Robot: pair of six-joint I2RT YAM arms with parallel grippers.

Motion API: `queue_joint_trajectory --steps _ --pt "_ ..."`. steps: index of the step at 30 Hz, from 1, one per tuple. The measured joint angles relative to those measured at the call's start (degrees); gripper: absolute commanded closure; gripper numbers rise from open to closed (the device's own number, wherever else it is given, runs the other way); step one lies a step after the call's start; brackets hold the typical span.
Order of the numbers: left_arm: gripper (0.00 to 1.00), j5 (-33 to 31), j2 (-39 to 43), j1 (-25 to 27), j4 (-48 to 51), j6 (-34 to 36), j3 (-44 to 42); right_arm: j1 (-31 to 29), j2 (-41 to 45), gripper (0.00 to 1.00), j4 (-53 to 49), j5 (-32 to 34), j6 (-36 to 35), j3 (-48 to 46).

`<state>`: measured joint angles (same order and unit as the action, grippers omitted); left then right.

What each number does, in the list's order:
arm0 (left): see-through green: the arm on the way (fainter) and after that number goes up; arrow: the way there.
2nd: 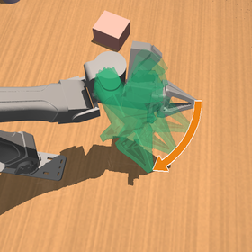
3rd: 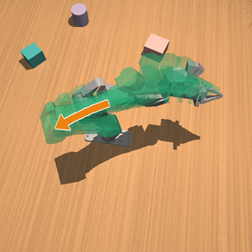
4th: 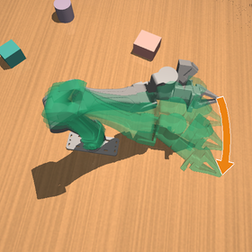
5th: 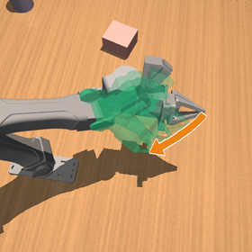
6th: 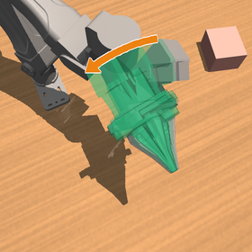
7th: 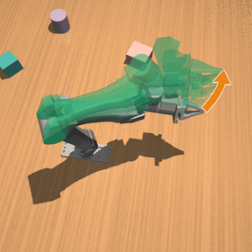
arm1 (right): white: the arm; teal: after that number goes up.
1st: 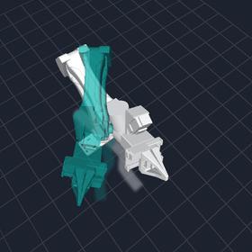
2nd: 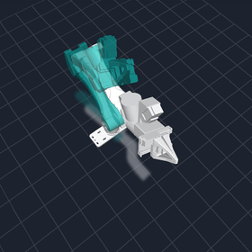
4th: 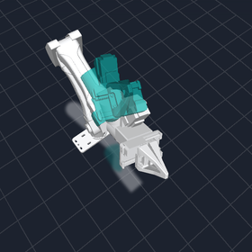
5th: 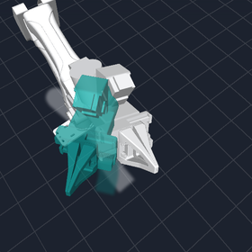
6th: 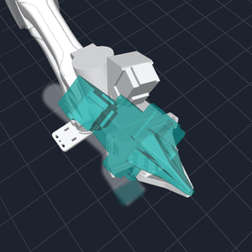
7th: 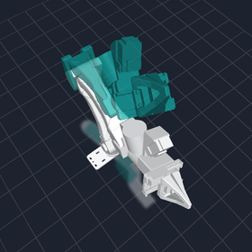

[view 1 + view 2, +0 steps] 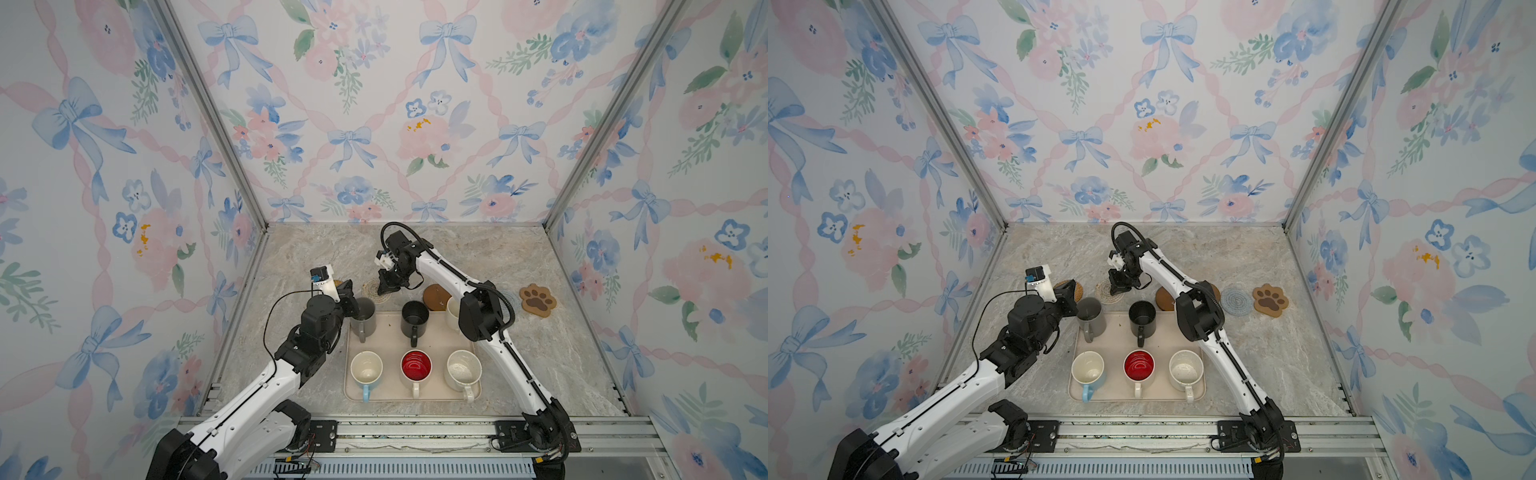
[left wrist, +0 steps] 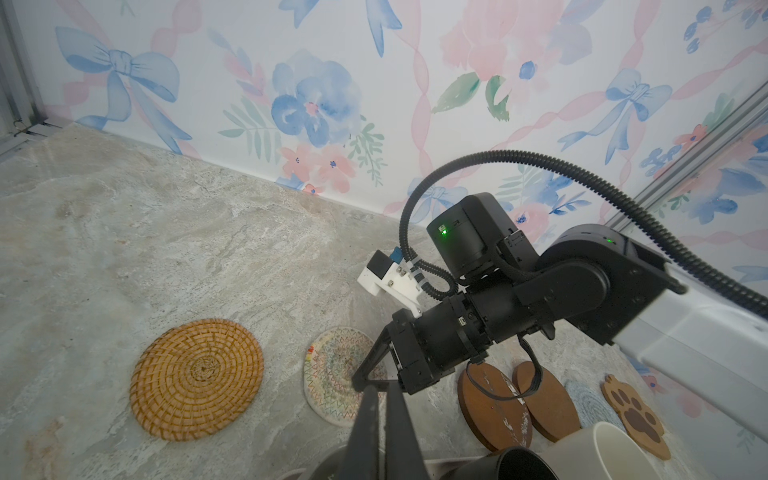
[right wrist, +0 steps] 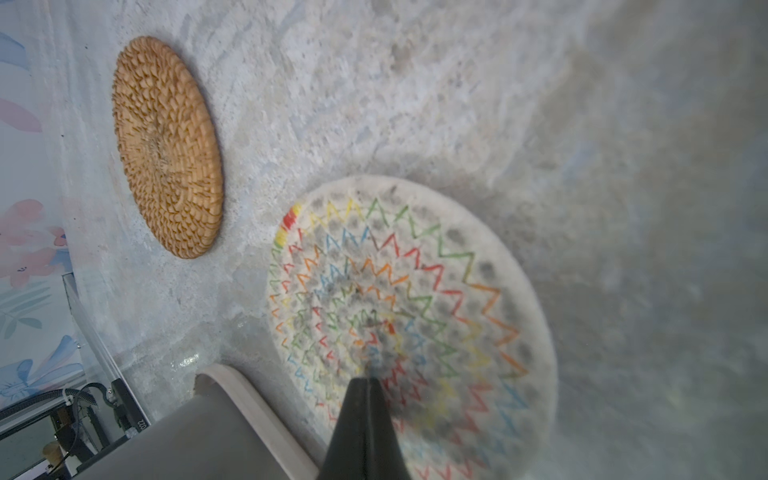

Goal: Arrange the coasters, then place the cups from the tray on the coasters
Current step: 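Drag the braided coaster toward the grey mug with the right gripper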

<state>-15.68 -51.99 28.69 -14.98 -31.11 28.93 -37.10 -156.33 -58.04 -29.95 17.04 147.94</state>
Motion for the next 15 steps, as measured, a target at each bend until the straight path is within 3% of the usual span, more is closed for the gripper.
queue_joint_trajectory --steps 15 --pt "1.0 0.0 0.7 -0.9 0.0 0.0 -0.7 -0.5 -0.4 0.98 2.6 -1.4 1.7 0.1"
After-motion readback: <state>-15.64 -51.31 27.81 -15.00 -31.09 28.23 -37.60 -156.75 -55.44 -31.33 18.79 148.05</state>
